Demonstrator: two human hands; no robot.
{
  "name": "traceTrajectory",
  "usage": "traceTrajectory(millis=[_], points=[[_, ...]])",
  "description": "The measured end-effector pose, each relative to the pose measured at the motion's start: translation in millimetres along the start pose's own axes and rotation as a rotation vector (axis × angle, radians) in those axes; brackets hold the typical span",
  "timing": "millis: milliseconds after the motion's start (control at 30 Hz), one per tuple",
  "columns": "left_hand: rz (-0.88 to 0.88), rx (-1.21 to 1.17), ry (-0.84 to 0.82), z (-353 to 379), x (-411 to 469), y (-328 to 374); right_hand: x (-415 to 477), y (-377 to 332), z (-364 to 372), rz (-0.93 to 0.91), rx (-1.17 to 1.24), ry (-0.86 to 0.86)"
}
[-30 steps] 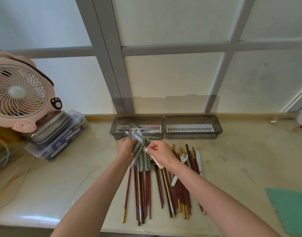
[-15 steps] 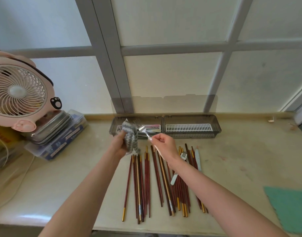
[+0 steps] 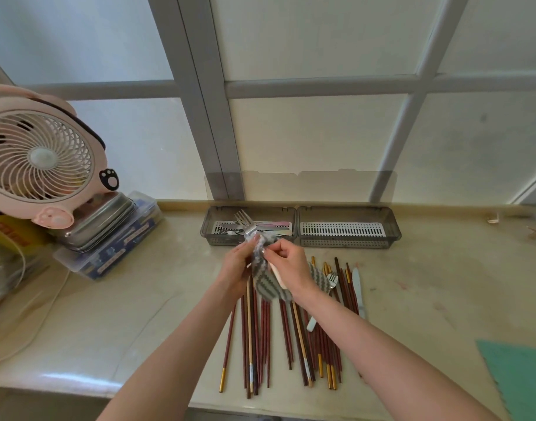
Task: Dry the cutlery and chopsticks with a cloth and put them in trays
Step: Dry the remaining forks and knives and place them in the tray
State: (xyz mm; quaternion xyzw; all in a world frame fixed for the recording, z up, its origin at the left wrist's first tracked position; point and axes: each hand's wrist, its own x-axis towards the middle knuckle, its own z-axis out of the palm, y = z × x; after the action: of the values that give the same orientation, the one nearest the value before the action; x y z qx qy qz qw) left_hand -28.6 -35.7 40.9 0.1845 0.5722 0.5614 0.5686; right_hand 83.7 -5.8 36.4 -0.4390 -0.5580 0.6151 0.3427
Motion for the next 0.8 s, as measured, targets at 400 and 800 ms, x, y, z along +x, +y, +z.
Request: traceTrajectory(millis=[400,800], points=[[-0.008,-0.157,0.168,-5.2,6.2,15.4,-8.1,12.1,-14.3,0.044,0.11,-0.384],[0.055,0.043,0.127,1.8,-16.3,-16.6,6.3,13.5,-4.1,0.143,0.045,0.03]])
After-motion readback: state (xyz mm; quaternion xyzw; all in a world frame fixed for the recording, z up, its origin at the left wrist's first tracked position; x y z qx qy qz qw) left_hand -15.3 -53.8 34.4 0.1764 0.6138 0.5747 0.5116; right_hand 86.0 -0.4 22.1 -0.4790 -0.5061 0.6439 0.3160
